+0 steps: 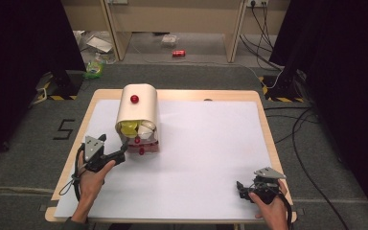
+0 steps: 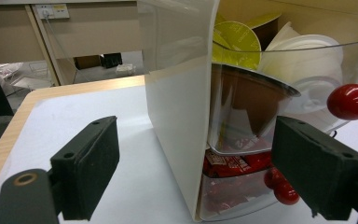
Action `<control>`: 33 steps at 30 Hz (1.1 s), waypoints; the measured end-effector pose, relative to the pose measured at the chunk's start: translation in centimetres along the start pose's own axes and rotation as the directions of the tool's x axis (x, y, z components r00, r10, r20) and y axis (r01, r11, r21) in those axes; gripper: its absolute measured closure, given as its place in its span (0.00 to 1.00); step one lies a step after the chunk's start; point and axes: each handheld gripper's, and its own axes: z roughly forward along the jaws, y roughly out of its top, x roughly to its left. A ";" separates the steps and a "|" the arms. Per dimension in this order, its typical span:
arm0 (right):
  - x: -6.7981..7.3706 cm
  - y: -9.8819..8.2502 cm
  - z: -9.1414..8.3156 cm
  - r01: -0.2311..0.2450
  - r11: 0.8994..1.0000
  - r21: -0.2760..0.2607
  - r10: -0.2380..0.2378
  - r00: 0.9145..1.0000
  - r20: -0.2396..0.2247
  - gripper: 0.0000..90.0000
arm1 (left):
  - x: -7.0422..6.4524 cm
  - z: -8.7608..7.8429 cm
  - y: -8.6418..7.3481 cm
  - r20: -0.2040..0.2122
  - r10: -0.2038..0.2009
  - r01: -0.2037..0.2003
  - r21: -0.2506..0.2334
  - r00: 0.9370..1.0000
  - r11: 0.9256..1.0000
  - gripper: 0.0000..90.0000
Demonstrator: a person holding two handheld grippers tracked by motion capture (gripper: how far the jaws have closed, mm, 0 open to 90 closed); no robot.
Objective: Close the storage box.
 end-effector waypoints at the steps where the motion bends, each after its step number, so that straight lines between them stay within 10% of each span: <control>1: 0.0 0.0 0.0 0.001 1.000 0.000 -0.001 1.000 0.000 0.06 | 0.0 0.0 0.0 -0.001 -0.001 0.001 0.000 1.000 1.000 0.17; 33: 0.0 0.0 0.0 0.000 1.000 0.000 0.000 1.000 0.000 0.06 | 0.3 -0.8 0.1 0.013 0.002 -0.002 0.008 1.000 1.000 0.20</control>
